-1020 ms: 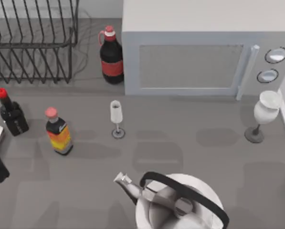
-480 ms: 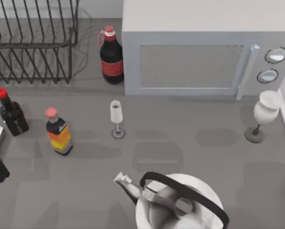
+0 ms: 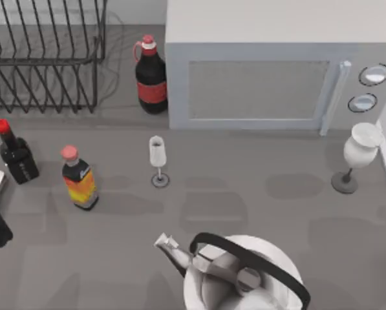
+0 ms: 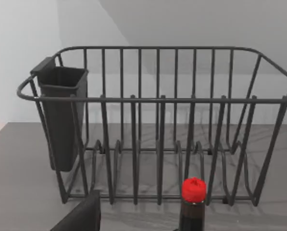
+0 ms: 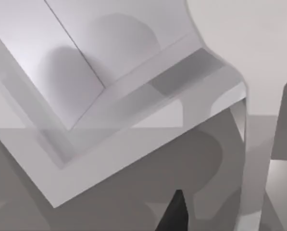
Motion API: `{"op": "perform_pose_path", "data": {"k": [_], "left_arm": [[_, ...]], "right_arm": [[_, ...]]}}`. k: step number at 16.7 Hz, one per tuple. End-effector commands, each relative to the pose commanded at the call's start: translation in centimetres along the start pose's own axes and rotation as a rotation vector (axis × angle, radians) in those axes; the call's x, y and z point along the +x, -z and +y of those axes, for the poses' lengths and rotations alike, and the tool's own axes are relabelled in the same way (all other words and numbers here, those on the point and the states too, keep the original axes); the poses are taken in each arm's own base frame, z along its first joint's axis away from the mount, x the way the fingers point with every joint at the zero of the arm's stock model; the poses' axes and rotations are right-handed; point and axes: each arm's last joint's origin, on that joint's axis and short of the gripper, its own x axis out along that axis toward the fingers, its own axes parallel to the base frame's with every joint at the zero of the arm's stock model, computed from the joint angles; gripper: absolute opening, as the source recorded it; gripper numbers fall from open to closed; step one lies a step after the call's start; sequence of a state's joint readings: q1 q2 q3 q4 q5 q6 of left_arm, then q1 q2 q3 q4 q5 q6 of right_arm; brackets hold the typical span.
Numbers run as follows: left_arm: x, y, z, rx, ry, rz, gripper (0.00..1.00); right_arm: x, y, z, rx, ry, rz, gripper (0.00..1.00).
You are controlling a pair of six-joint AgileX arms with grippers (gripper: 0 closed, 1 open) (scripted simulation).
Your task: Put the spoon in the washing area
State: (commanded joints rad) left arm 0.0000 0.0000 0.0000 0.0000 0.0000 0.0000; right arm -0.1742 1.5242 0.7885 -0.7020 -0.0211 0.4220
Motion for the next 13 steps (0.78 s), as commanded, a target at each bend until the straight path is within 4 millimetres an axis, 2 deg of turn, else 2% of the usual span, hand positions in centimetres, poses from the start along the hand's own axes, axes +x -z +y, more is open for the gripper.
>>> {"op": "perform_pose_path", "data": {"k": [7, 9, 13], "left_arm": [[0.0, 0.0, 0.0, 0.0, 0.0, 0.0, 1.0], [0.0, 0.0, 0.0, 0.0, 0.0, 0.0, 1.0], [0.0, 0.0, 0.0, 0.0, 0.0, 0.0, 1.0]], "right_arm": [[-6.5, -0.5, 0.0, -0.044, 0.009, -0.007, 0.0], [-7.1, -0.5, -0.1, -0.051, 0.009, -0.017, 0.0], [-6.9, -0.5, 0.0, -0.052, 0.009, -0.012, 0.0]]}}
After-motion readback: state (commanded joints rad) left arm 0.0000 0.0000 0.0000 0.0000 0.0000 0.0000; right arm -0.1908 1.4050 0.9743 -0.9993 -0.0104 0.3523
